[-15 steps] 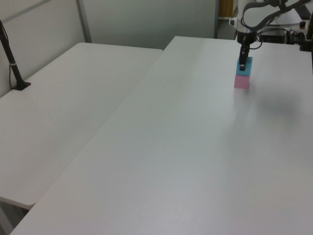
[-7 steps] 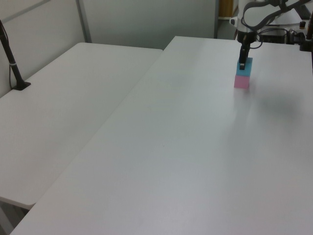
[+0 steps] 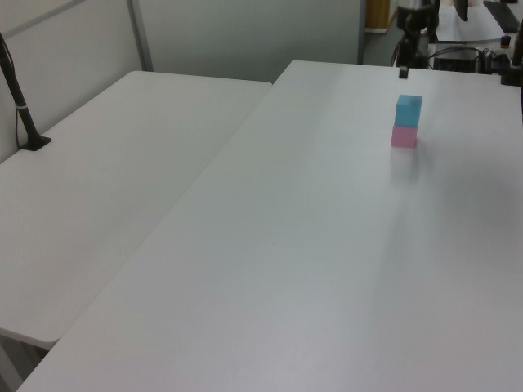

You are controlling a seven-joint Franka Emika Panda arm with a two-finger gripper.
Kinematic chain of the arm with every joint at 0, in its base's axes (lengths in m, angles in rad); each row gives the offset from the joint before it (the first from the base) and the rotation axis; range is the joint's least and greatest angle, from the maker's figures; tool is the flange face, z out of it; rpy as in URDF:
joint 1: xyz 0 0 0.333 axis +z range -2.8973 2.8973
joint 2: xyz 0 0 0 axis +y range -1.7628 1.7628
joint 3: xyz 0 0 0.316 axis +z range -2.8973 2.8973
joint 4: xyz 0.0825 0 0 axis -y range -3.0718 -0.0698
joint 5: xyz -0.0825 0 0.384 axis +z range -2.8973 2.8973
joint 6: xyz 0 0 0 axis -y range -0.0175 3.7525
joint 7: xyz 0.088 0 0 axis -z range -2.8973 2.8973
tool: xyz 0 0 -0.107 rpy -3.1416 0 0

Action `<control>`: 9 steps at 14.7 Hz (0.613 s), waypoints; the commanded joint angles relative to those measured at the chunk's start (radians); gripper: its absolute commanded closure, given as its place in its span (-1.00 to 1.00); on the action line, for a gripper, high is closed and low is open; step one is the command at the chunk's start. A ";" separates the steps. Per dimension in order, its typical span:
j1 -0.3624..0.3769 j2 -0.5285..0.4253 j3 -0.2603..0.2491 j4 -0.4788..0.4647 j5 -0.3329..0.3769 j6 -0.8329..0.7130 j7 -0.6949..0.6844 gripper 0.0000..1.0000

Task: Put blue cube on pink cube
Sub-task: 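Open the gripper and raise it away from the stacked cubes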

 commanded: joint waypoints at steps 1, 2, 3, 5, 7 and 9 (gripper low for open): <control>0.131 -0.005 -0.004 0.104 -0.029 -0.111 0.177 -1.00; 0.156 -0.009 -0.003 0.130 -0.033 -0.145 0.206 -1.00; 0.179 -0.011 -0.003 0.150 -0.033 -0.178 0.228 -1.00; 0.239 -0.012 -0.003 0.198 -0.031 -0.257 0.297 -1.00; 0.274 -0.017 -0.003 0.207 -0.033 -0.271 0.360 -1.00; 0.294 -0.024 -0.003 0.207 -0.033 -0.271 0.374 -1.00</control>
